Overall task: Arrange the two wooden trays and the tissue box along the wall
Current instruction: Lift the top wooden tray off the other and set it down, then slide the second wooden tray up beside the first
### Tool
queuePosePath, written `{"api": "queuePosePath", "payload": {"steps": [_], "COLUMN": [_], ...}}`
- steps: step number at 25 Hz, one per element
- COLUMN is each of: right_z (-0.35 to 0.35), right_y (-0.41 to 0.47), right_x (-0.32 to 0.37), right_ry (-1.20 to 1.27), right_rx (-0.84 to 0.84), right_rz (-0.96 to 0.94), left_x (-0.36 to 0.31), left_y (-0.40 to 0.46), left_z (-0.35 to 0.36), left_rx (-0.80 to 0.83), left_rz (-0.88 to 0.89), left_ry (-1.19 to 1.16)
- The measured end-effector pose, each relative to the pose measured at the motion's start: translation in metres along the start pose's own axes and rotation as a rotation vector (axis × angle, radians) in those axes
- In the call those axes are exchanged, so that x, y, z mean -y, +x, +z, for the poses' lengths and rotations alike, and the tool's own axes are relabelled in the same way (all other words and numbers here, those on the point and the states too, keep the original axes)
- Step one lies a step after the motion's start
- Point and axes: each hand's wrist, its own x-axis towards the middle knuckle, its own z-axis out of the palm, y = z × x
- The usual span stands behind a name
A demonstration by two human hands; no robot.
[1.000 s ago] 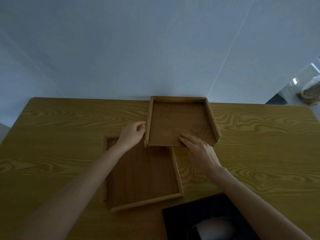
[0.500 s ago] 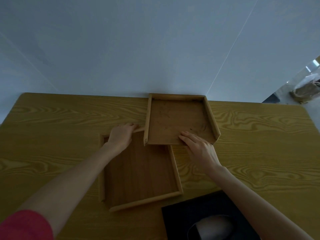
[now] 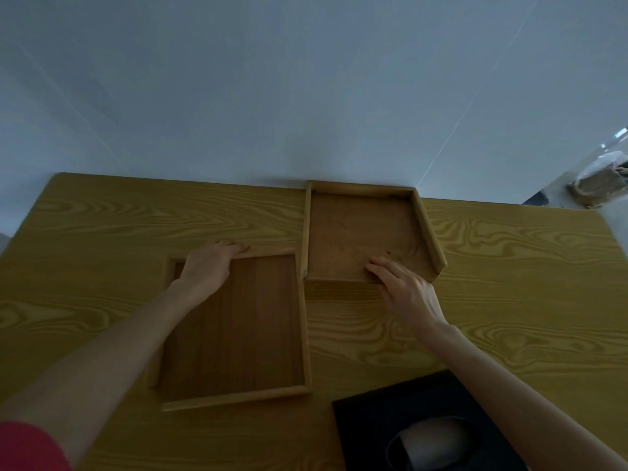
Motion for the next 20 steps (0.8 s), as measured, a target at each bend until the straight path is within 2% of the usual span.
{"api": "queuePosePath", "payload": {"steps": [9, 20], "right_z": [0.028, 0.032], "right_y": [-0.001, -0.008], "right_x": [-0.005, -0.019], "right_ry": [0.01, 0.035], "right_rx": [0.176, 0.166], "right_rz": [0.131, -0.029], "left_x": [0.007, 0.004], "left_y": [-0.004, -0.006], "left_z": [0.004, 0.005], "left_rx": [-0.029, -0.014], "left_rz": [-0.062, -0.08], "left_ry": [-0.044, -0.071]}}
